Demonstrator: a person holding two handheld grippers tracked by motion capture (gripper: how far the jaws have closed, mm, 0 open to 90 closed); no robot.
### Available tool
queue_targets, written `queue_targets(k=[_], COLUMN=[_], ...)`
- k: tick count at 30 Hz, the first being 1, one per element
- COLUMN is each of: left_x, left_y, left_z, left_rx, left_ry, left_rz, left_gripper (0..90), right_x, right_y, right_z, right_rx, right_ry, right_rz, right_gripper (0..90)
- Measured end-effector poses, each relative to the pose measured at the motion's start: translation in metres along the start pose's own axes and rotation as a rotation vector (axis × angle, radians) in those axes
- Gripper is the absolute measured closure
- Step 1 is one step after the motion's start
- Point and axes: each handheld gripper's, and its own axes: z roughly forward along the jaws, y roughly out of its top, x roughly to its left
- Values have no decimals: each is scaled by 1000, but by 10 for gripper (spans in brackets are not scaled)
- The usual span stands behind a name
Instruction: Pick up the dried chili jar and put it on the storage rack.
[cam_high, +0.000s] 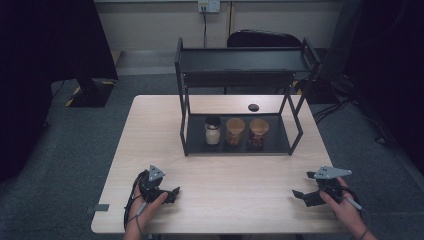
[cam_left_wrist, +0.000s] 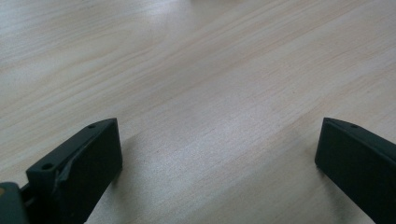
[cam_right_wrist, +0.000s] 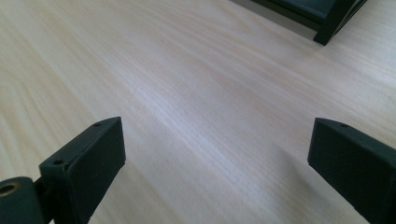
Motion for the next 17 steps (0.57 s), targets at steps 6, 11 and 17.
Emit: queue_targets(k=[6, 11, 17], left_x=[0, 0, 0], left_y=[0, 0, 0], left_z=[0, 0, 0], left_rx=[0, 0, 0], left_ry=[0, 0, 1], left_rz=[-1, -1, -1], left_gripper=[0, 0, 0], right_x=[-2, -1, 2], right_y=[-9, -17, -21], right_z=[-11, -17, -17], right_rx=[33, 72, 102], right_ry=[12, 29, 48], right_rz=[-17, -45, -68], right_gripper=[27, 27, 14])
